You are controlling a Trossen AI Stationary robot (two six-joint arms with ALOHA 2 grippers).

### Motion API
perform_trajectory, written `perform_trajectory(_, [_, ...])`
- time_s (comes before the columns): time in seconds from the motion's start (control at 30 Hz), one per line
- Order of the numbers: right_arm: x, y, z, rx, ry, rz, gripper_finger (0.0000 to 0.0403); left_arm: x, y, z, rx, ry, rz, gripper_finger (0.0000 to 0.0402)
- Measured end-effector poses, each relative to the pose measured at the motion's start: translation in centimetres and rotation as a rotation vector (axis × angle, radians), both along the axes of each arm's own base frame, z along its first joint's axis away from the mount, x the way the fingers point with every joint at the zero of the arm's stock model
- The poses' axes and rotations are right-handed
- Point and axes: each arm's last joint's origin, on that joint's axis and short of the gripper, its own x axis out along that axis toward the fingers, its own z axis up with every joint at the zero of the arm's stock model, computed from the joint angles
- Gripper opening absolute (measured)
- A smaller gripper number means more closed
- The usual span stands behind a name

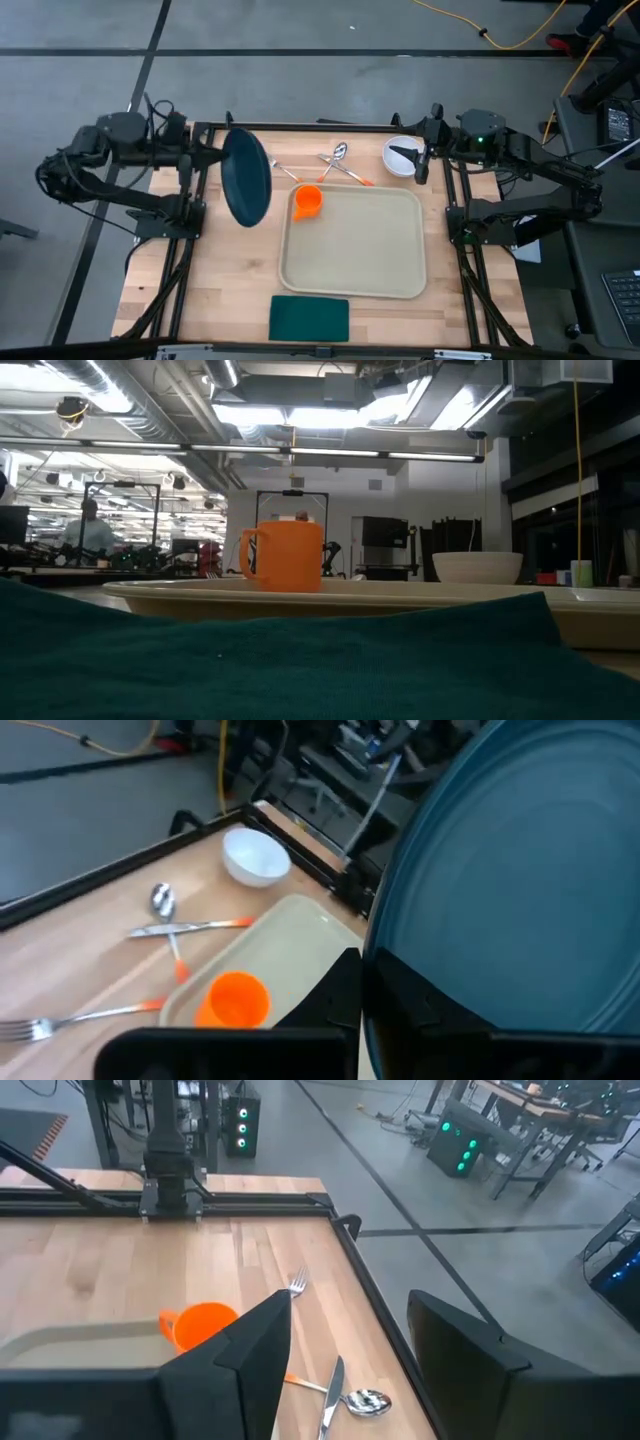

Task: Set up tray
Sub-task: Put the black plate on the white tray below the orange mug

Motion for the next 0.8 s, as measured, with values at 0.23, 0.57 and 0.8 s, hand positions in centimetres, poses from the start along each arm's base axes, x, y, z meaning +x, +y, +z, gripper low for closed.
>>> perform_trajectory(0.23, [-0.1,0.0,-0.4,0.011,0.039,-0.001,0.0206,4.7,-0.4,2.7,-0.059,0.057,-0.212,0.0003])
perform_trajectory(0.57, [-0.1,0.0,-0.3,0.056,0.016,-0.005,0.0206,13.6,-0.8,3.0,-0.115,0.329,-0.489,0.0003])
perform_trajectory(0.8, [-0.1,0.1,-0.3,0.056,0.017,0.010,0.0206,18.5,-1.6,0.2,-0.057,0.501,-0.459,0.0003])
